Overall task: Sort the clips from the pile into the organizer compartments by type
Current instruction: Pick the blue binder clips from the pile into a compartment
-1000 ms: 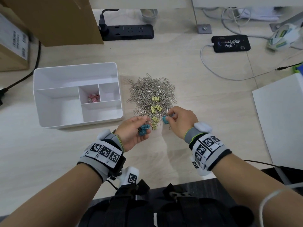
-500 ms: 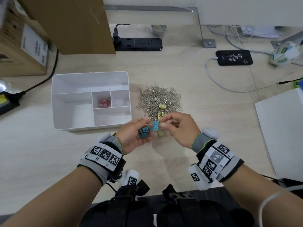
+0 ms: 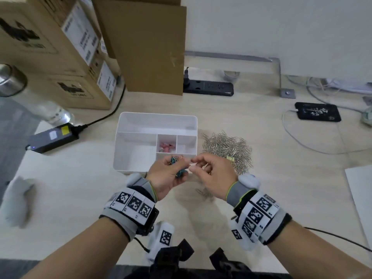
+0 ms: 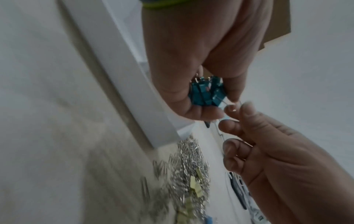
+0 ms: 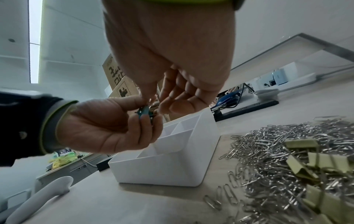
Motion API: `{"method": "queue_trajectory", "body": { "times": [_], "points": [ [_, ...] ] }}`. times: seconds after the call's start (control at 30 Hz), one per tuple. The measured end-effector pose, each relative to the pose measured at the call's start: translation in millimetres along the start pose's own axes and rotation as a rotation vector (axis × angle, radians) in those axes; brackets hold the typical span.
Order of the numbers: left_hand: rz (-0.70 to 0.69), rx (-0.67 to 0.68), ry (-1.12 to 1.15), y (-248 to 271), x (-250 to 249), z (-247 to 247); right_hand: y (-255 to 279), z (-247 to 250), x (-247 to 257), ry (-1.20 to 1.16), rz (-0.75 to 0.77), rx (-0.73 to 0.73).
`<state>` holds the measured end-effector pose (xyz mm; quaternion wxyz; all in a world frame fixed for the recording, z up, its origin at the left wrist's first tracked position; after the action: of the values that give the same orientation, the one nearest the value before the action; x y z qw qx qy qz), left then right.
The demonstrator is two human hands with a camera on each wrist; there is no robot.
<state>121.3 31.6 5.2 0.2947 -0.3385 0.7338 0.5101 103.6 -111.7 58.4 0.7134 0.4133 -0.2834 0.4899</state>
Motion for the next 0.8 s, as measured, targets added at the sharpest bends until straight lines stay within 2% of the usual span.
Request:
{"method": "queue_trajectory", "body": {
  "times": [0.13,0.23,0.33,0.4,0.53,0.63,0.8],
  "points": [
    [-0.195,-0.064,-0.276,-17,-41,11,-7,-7,-9,0.066,-0.026,-0.031],
    [-0.338,-0.061,-0.593,-33,-71,7,-6,-4,-25,0.106,-0.080,-0.047],
    [-0.520,-0.009,-0.915,-44,-88,-14,-3,-3,-44,0.121,-0.163,-0.022],
    [-0.593,0.051,-1.059,-48,-90,-28,0,-2,-51,0.127,-0.195,-0.016],
    [-0.590,0.223,-1.427,-62,-74,-49,5,7,-59,0.127,-0.220,-0.041],
    [-0.565,0.303,-1.639,-66,-63,-56,6,9,-65,0.146,-0.238,-0.034],
    [-0.566,0.347,-1.674,-66,-52,-60,7,15,-75,0.130,-0.256,-0.042]
  ]
}}
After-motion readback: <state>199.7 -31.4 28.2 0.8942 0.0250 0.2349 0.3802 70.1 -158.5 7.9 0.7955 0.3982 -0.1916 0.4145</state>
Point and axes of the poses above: each hand's wrist, its own y-axis away from the middle knuckle, its own z-axis out of the back of the hand, x = y × z, the point moved 8 cm from there along -y, towards the middle knuckle, and after that the axes turned 11 degrees about -z, right-handed, at the moved point
